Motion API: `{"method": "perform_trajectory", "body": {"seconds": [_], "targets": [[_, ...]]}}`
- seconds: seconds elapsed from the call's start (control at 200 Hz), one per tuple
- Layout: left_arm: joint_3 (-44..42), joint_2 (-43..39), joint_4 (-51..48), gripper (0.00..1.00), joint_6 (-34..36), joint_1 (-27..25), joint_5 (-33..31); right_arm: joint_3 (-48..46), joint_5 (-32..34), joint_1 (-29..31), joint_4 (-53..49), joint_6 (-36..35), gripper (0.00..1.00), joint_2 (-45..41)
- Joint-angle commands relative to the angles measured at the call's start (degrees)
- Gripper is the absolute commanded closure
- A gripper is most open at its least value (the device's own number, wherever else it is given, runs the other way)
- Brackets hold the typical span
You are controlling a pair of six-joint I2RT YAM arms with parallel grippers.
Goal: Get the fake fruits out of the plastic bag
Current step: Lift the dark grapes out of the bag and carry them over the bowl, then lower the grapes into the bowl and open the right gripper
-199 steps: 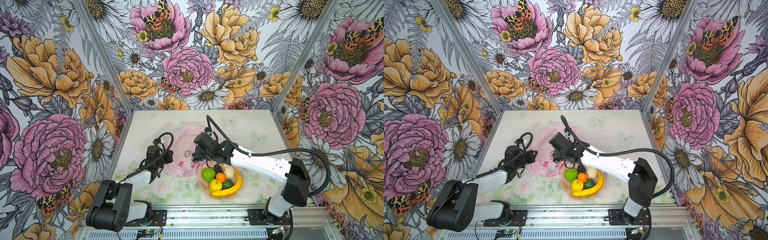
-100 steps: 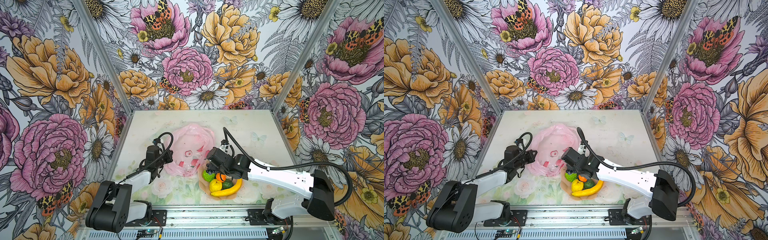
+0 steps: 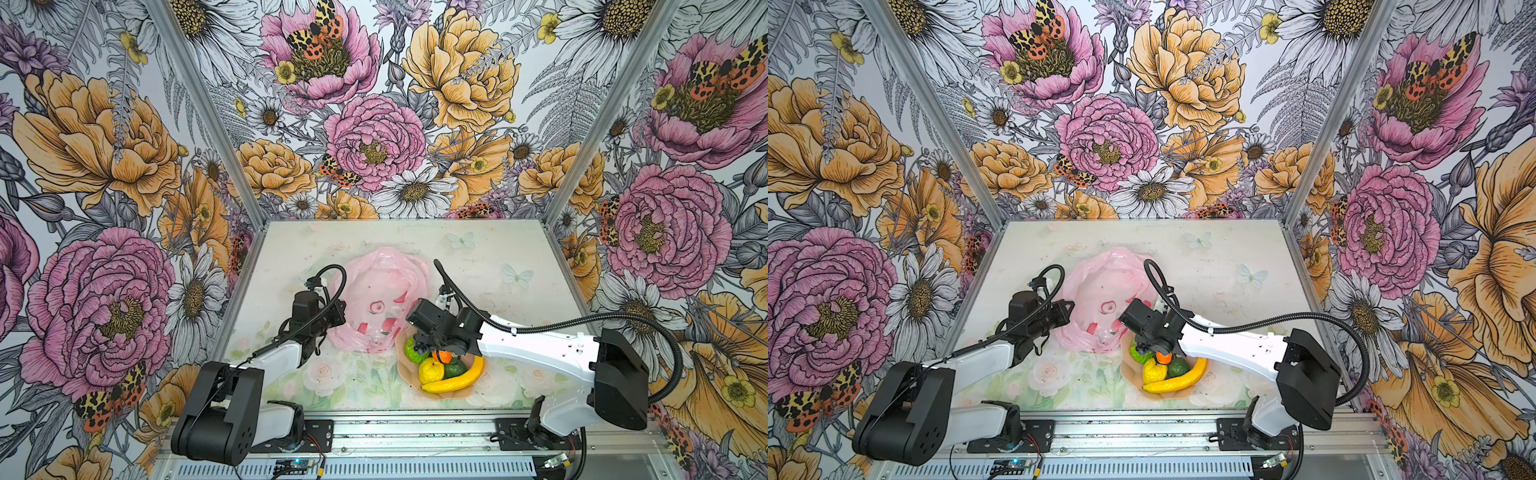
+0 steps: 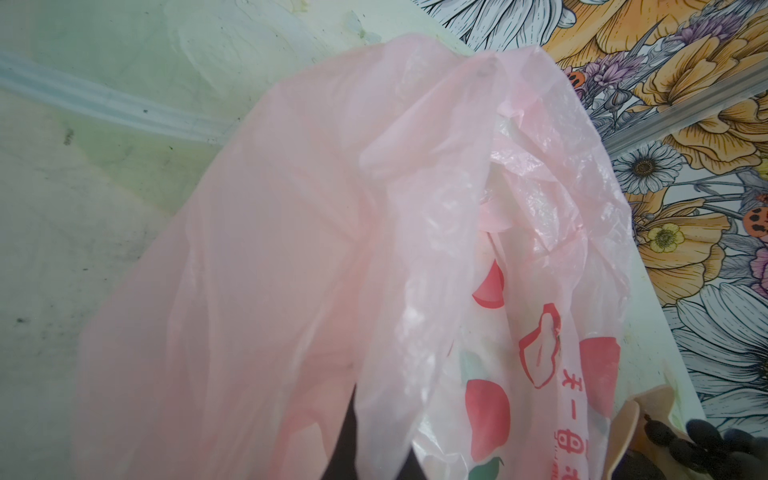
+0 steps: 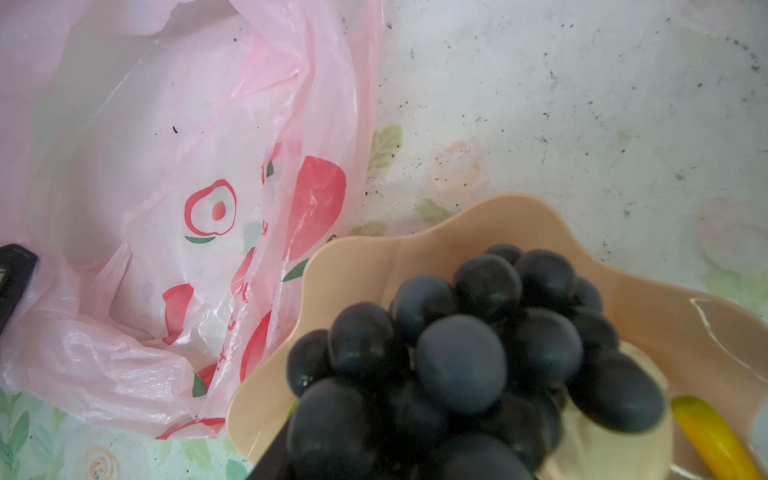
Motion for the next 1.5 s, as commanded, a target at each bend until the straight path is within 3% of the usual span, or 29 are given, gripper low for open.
{"method": "perform_trajectory", "body": {"seconds": [0.0,0.255,0.47,0.651,0.726,1.066,1.331,1.496], "targets": [[0.47,-1.01,0.68,1.0,1.21,0.37,-1.28,3.23,-1.29,-0.43,0.69,-1.51,0.52,1.54],[0.38,-1.25,0.36,1.0,1.4,0.47,-1.59,1.19,-1.9,0.2,0.6,-0.25,0.49,0.76],[0.39,-1.21,0.38,1.0,1.39,0.43,-1.61,1.66,-2.29,0.29,0.58,-0.66,0.37,1.77],[0.41,-1.55,0.19,1.0,1.47,0.46,-1.72,1.54,-2.27,0.23,0.6,-0.83,0.39,2.97],[0.37,-1.6,0.09,1.0,1.48,0.44,-1.75,0.86,-2.53,0.22,0.51,-0.84,0.45,2.78],[0.57,-1.28,0.12,1.0,1.56,0.55,-1.68,-3.04,-2.88,0.04,0.16,-2.04,0.55,-3.56],[0.65,-1.21,0.09,1.0,1.56,0.55,-1.6,-2.96,-3.48,-0.42,0.2,-3.07,0.41,-3.64],[0.61,-1.27,0.03,1.0,1.56,0.51,-1.56,1.11,-5.17,-0.27,0.25,-5.41,0.41,0.79]]}}
